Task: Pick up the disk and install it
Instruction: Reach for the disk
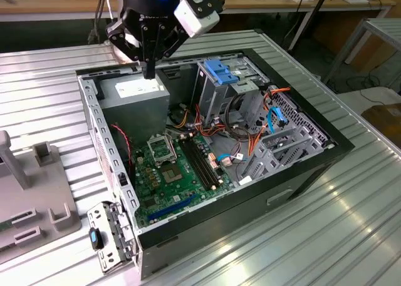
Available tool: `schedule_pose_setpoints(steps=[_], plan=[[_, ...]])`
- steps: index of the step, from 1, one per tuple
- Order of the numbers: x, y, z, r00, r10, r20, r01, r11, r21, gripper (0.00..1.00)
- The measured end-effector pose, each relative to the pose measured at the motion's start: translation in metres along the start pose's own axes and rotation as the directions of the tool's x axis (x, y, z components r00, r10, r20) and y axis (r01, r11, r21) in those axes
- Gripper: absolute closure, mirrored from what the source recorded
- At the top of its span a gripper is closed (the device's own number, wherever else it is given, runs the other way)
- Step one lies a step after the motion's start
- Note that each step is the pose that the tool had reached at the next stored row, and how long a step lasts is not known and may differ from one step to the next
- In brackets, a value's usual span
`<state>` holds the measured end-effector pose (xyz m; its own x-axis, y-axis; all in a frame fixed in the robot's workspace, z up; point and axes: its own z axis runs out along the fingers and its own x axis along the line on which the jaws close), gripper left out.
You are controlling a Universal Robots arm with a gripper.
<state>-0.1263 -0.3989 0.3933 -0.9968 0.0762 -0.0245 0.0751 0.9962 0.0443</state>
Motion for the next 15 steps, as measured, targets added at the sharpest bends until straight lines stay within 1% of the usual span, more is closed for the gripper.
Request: schedule_pose_setpoints(steps=[2,5,13,15], plan=[[0.0030,-0.0002,0.0000,1.0000,0.000,0.0000,0.000,1.0000,-0.0001,0.89],[0.0141,-0.0011,-0.0003,1.0000,0.000,0.0000,0.000,1.0000,0.0000,0.89],[0.0262,-0.0020,-0.0006,1.0000,0.000,0.0000,0.000,1.0000,-0.0001,0.89],[0.0314,-0.0024,-0.0007,1.0000,0.000,0.0000,0.000,1.0000,0.0000,0.89]])
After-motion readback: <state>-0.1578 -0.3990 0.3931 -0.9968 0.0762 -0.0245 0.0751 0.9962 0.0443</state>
